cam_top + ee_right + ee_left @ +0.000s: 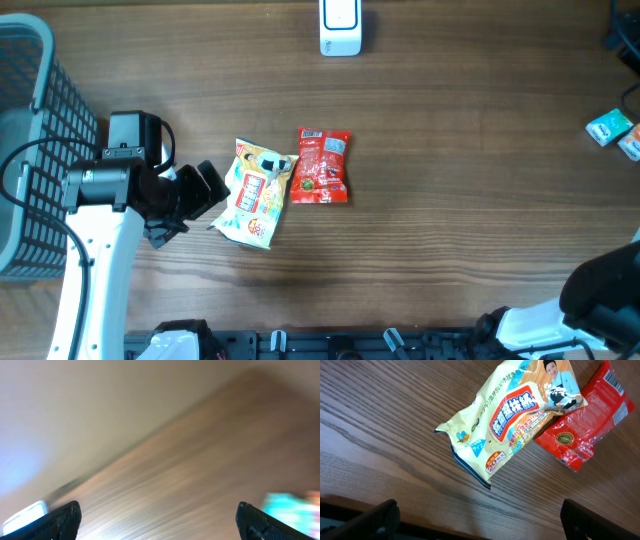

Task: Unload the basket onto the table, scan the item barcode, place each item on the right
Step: 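Move the right gripper toward the red snack bag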

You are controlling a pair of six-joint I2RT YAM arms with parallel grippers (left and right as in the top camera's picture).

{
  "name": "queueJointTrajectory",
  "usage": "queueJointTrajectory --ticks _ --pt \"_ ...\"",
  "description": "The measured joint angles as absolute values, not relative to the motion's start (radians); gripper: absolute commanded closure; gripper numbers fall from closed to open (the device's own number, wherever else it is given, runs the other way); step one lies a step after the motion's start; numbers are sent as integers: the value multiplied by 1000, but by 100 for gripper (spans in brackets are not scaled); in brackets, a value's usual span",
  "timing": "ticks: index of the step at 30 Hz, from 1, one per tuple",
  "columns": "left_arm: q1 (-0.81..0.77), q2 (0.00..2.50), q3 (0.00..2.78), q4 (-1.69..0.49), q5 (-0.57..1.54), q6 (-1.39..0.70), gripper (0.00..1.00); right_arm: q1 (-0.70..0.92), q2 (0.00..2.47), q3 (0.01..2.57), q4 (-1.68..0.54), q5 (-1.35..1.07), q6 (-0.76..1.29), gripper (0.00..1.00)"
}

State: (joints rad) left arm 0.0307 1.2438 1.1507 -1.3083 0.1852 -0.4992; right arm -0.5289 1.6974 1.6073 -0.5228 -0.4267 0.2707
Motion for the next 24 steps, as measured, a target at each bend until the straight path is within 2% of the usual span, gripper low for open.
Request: queueJointTrajectory --ticks 3,8,17,24 --pt "31 1244 1151 -1308 186 -499 0 -491 1696 1604 -660 -704 284 0" --pt "31 1244 1151 -1309 186 -499 0 -316 1700 1548 -855 -863 226 0" --pt "31 1244 1151 -1308 186 -499 0 57 1701 1419 -937 -660 159 0" --pt "31 1244 1151 -1309 186 -500 0 233 1701 1341 -883 -521 234 0"
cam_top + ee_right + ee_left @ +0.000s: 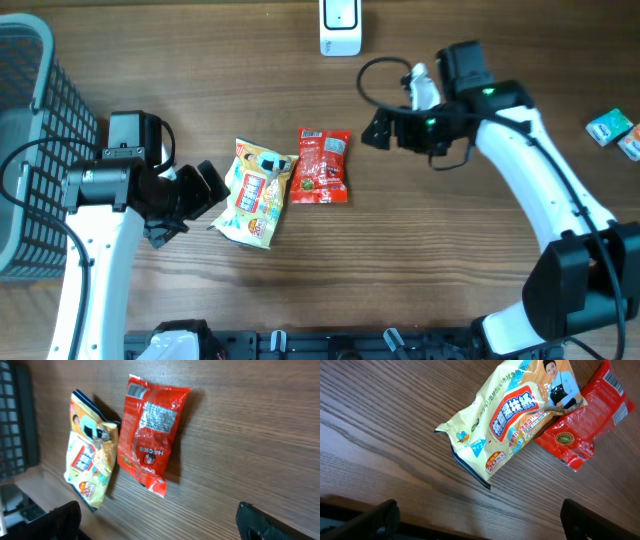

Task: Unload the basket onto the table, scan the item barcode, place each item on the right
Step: 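Move the right gripper toward the red snack bag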

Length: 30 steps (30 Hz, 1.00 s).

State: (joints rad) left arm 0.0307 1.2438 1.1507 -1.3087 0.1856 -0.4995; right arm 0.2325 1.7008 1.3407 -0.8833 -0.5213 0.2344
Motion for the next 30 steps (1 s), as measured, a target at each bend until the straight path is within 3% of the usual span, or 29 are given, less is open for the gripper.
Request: queueJointTrajectory --ticks 7,10,16,30 --pt "31 1244 1151 -1308 186 -499 0 333 1702 1236 -729 -480 367 1" --pt "31 1244 1151 -1308 186 -499 0 365 1702 1187 -641 -473 435 10" --pt "31 1244 1151 -1308 186 -500 0 408 1702 1148 -518 -459 517 11" --pt "31 1244 1151 -1309 186 -499 0 460 1797 1100 -506 -355 692 10"
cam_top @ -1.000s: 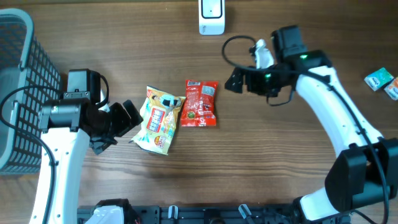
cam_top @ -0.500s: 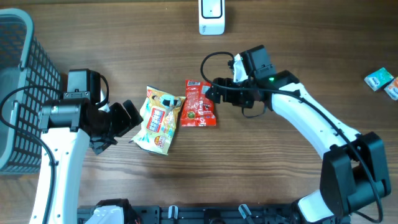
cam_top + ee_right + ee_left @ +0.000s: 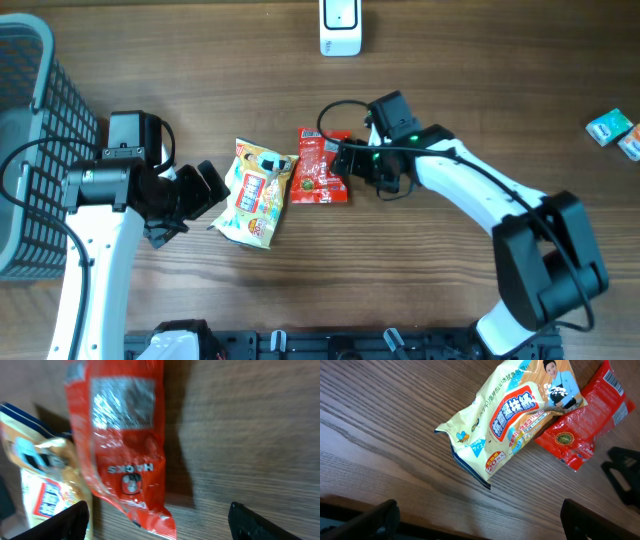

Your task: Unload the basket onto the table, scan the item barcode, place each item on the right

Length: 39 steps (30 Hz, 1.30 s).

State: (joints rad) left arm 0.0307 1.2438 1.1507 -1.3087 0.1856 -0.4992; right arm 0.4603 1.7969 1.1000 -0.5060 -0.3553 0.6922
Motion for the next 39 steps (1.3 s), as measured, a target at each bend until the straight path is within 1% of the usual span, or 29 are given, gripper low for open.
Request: queueJointTrajectory --ticks 5,9,10,13,17,21,23,31,35,39 --pt "31 1244 1151 -1309 186 -499 0 504 1877 1100 -456 -388 712 9" --pt "31 1244 1151 -1308 186 -500 0 510 1891 1102 -425 -428 722 10" --pt "31 1244 1151 -1309 186 -499 0 510 1894 1102 -416 -439 723 14" --pt "31 1244 1151 -1308 186 -500 0 510 1902 1102 -395 -458 724 40" --pt "31 1244 1151 -1308 186 -499 0 511 1928 1102 -376 -471 736 61" --pt "31 1244 1151 -1308 186 -499 0 515 1932 1102 -380 -467 733 80" --pt "31 1244 1151 -1308 186 -500 0 516 1932 1102 -384 -466 723 96" --pt "31 1244 1151 -1308 186 -500 0 513 1932 1102 -450 -464 677 96" --pt "31 1244 1151 -1309 186 -499 0 491 1929 1129 -568 -459 601 96" --pt "31 1244 1151 -1308 186 -499 0 464 1868 1160 -699 -383 520 96"
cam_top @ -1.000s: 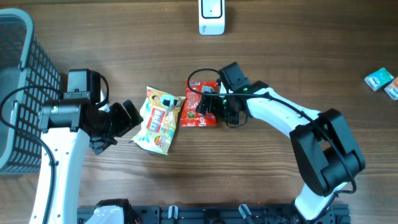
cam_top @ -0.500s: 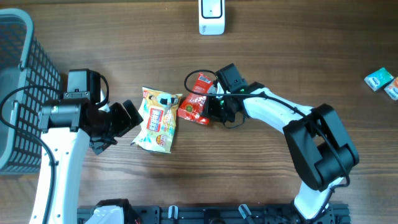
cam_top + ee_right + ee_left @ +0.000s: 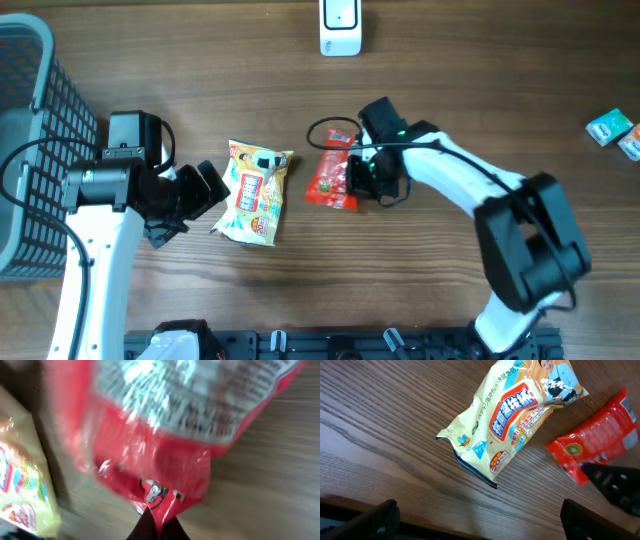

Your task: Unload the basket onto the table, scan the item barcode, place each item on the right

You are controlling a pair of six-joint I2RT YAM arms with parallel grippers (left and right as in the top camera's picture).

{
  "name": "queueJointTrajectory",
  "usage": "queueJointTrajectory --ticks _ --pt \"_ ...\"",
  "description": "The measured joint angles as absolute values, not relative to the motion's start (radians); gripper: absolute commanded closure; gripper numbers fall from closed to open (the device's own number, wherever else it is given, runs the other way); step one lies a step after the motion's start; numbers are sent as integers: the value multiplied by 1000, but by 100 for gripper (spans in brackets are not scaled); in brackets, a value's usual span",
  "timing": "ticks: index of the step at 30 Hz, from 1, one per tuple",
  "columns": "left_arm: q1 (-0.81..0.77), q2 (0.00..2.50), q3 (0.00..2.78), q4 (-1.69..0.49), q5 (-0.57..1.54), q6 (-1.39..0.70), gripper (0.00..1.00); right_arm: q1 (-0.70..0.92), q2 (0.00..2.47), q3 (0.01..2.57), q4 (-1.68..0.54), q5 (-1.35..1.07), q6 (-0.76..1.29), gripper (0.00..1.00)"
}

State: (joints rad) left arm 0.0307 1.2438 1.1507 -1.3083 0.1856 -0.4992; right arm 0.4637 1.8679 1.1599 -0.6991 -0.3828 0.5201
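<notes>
The red snack packet [image 3: 330,180] lies tilted at mid-table, and my right gripper [image 3: 366,180] is shut on its right edge. In the right wrist view the packet [image 3: 165,435] fills the frame, blurred, its edge pinched between my dark fingertips [image 3: 150,530]. A white barcode scanner [image 3: 340,25] stands at the far edge. My left gripper [image 3: 208,190] stays open just left of a yellow snack packet [image 3: 252,180]. The left wrist view shows the yellow packet [image 3: 515,415], the red packet [image 3: 597,440] and the right gripper's dark fingers [image 3: 615,482].
A grey wire basket [image 3: 30,150] stands at the table's left edge. Two small teal packets [image 3: 615,130] lie at the far right. The right arm's cable loops over the table beside the red packet.
My right gripper, open beside the red packet before, is now shut on its right edge. The packet has tilted and come apart from the yellow one, which shifted slightly. The left arm has not moved.
At first my right arm was down at the table's lower right corner, with both packets touching at mid-table. Then it hung open to the right of the red packet, then right beside it. Now it grips that packet; the left gripper stayed open throughout.
</notes>
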Motion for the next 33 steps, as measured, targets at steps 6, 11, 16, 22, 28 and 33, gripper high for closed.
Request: queueJointTrajectory --ticks 6,11,16,22,28,33 --pt "31 1244 1151 -1308 186 -499 0 460 1625 1199 -808 -242 434 96" --pt "31 1244 1151 -1308 186 -499 0 460 1419 1207 -827 -172 413 96" --pt "31 1244 1151 -1309 186 -499 0 460 1290 1207 -831 -152 413 96" --pt "31 1244 1151 -1308 186 -499 0 460 1268 1207 -884 -144 413 96" --pt "31 1244 1151 -1308 186 -499 0 460 1294 1207 -887 -144 418 96" --pt "31 1244 1151 -1309 186 -499 0 460 1383 1204 -873 -212 432 96"
